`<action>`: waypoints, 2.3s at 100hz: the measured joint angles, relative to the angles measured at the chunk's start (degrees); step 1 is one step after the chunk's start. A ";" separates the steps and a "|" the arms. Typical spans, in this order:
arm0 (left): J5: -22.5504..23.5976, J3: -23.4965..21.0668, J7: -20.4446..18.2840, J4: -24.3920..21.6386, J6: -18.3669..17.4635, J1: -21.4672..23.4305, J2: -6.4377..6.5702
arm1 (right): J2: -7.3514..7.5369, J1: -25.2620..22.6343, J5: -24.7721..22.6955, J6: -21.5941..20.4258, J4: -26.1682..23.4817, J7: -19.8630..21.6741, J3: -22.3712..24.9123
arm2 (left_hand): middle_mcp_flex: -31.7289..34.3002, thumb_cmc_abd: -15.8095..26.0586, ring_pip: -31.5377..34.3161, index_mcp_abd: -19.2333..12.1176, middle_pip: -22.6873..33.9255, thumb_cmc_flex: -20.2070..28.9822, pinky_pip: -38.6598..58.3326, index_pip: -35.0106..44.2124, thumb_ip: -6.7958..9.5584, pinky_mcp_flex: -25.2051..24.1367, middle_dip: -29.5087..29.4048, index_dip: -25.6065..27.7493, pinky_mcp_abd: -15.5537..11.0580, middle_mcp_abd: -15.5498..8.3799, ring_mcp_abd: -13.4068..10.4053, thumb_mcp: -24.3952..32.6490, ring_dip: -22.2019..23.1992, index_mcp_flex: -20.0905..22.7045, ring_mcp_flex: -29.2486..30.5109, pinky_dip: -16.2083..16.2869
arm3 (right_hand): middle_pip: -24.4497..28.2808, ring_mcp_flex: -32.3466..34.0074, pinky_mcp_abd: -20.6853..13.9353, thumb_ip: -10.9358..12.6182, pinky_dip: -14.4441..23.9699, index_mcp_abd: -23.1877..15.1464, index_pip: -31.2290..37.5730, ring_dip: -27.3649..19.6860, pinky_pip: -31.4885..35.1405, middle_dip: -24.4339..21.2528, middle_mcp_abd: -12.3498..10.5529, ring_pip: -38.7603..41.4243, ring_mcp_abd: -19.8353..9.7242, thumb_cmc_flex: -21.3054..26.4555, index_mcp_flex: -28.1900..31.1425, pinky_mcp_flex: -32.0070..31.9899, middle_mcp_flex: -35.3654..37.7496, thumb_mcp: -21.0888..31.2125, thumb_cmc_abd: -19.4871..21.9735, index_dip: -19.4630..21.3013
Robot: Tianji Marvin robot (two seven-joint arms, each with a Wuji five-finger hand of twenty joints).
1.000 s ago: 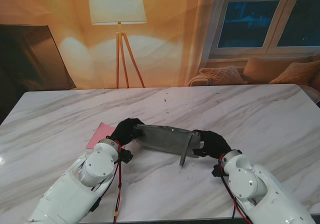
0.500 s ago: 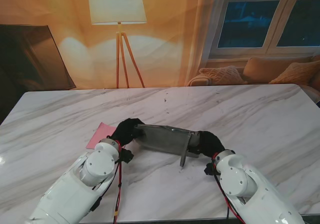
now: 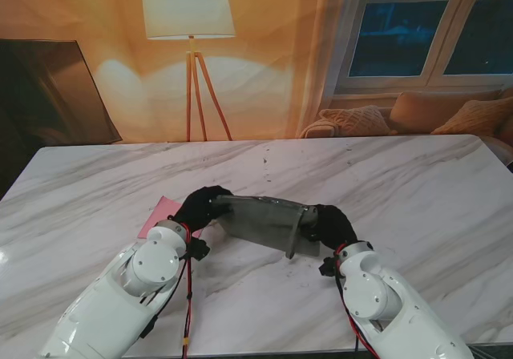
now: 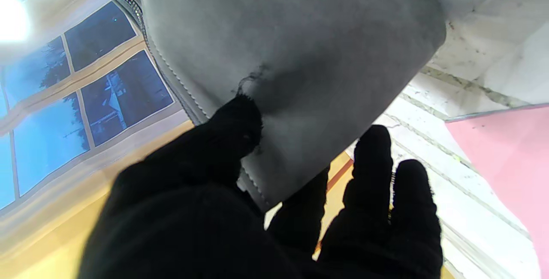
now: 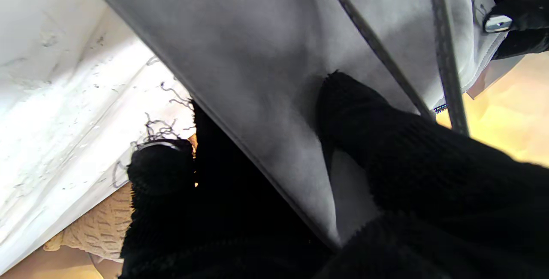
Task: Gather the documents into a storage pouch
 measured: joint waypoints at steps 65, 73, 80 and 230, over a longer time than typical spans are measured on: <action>9.54 -7.88 -1.04 -9.87 0.57 6.83 2.56 | -1.45 0.54 0.57 -0.53 1.33 -5.53 -0.33 | -5.10 2.92 11.04 0.02 5.42 -5.58 51.16 -5.54 3.43 -6.12 7.56 -1.71 -1.43 0.04 -2.19 2.34 12.31 -4.43 -3.32 -8.42 | 8.66 1.25 -0.37 0.09 -1.71 4.59 -4.11 4.22 4.24 4.87 0.70 15.07 -0.94 2.24 1.99 3.54 -0.10 -1.81 1.05 13.27; 10.85 -8.47 -1.11 -10.82 0.25 7.50 2.84 | -1.49 0.68 0.64 -0.32 1.39 -5.57 -0.40 | -5.09 2.92 12.27 0.05 6.33 -5.58 51.74 -5.59 3.43 -5.30 8.90 -1.71 -1.47 0.14 -2.19 2.34 13.09 -4.43 -3.27 -8.30 | 9.06 1.28 -0.38 0.10 -1.69 4.65 -4.22 4.30 4.41 4.96 0.73 15.78 -0.94 2.25 2.00 3.63 -0.10 -1.80 1.05 13.86; 11.49 -8.72 -1.33 -11.55 -0.10 7.97 3.14 | -1.54 0.69 0.71 -0.09 1.35 -5.62 -0.43 | -4.99 2.92 14.09 0.13 7.55 -6.20 52.94 -5.59 3.43 -4.16 10.37 -1.71 -1.52 0.78 -2.19 2.33 14.35 -4.43 -3.22 -7.02 | 9.72 2.55 -0.55 0.11 -1.56 4.88 -4.23 4.81 4.51 5.10 1.32 16.58 -1.42 2.27 2.00 3.98 -1.44 -1.79 1.05 14.10; -4.77 8.93 -5.94 -3.68 -3.18 -0.69 1.31 | -1.66 -1.98 0.04 -1.87 -1.48 -7.30 -1.00 | 9.42 -5.11 32.34 5.01 19.83 -13.37 65.23 -1.17 2.09 15.57 19.25 -0.50 3.49 3.07 -0.23 5.93 22.86 5.22 12.85 1.44 | 12.12 7.69 -0.74 0.14 -1.25 6.57 -4.70 6.36 6.54 5.07 2.81 21.55 -3.24 2.88 2.00 8.04 -2.62 -1.77 1.68 15.88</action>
